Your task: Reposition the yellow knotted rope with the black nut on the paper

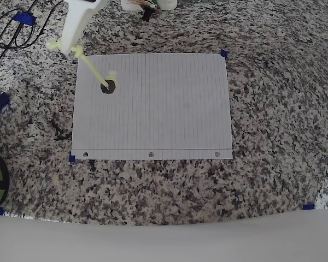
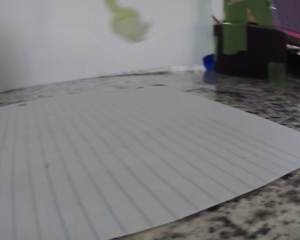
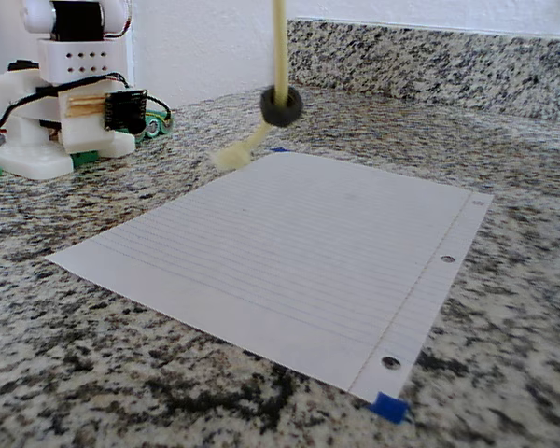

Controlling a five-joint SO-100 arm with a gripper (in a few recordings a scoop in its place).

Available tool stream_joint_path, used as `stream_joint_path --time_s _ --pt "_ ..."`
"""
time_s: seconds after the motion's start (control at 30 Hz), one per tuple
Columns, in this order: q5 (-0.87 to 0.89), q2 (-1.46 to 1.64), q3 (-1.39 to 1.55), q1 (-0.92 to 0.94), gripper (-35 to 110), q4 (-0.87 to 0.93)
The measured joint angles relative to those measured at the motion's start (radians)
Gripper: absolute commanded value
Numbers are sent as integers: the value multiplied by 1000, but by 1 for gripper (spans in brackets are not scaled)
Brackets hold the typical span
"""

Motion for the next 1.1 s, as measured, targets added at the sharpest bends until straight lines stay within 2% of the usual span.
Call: stream_joint_path --time_s 0.4,0.6,1.1 --pt "0 -199 20 298 0 -31" --pt "28 -239 74 298 0 -61" --pt "281 15 416 -304 0 -107"
